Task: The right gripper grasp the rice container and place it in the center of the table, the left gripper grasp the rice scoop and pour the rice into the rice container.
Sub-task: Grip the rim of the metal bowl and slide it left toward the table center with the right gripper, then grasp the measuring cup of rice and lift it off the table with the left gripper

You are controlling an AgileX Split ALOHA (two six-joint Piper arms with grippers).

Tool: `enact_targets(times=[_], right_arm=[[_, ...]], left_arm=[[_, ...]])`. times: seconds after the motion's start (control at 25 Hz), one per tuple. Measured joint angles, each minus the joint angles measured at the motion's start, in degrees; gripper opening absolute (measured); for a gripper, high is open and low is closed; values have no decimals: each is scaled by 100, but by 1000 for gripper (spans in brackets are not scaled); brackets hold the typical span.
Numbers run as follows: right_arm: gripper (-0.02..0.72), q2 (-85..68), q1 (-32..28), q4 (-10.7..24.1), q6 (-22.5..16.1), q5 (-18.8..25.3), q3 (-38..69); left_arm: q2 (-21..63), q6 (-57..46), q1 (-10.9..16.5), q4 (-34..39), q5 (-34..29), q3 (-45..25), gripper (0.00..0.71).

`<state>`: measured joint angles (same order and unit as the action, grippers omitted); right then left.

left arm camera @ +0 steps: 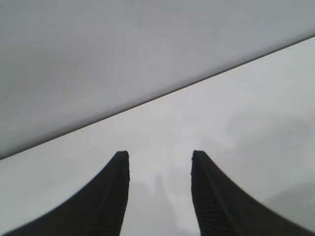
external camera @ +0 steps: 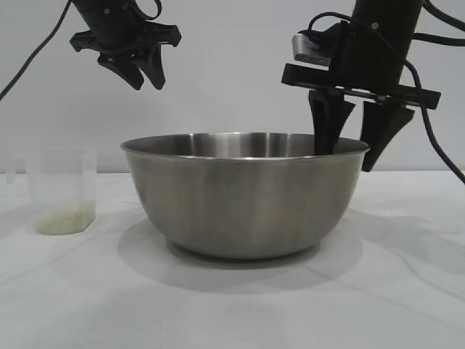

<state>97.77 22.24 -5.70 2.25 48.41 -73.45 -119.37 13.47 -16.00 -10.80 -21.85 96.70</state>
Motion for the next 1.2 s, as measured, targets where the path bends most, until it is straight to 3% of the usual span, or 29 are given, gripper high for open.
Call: enact_targets(times=[0.2,0.28,0.44,0.88,1.2], right_arm=[[472,-1678,140,271,0,-1057,1904],[472,-2308,199,272,0,-1103,2491],[472,-3631,250,272,0,-654,3142],[472,-7482,260,335,0,1341,3918],[472,-8345,260,288,3,1668,4528]], left_arm=[[0,0,0,0,-47,0,250],[0,0,0,0,-74,0,250],[0,0,0,10,-182,0,250],[94,0,0,96,-206,0,250],[104,0,0,107,-231,0,250]])
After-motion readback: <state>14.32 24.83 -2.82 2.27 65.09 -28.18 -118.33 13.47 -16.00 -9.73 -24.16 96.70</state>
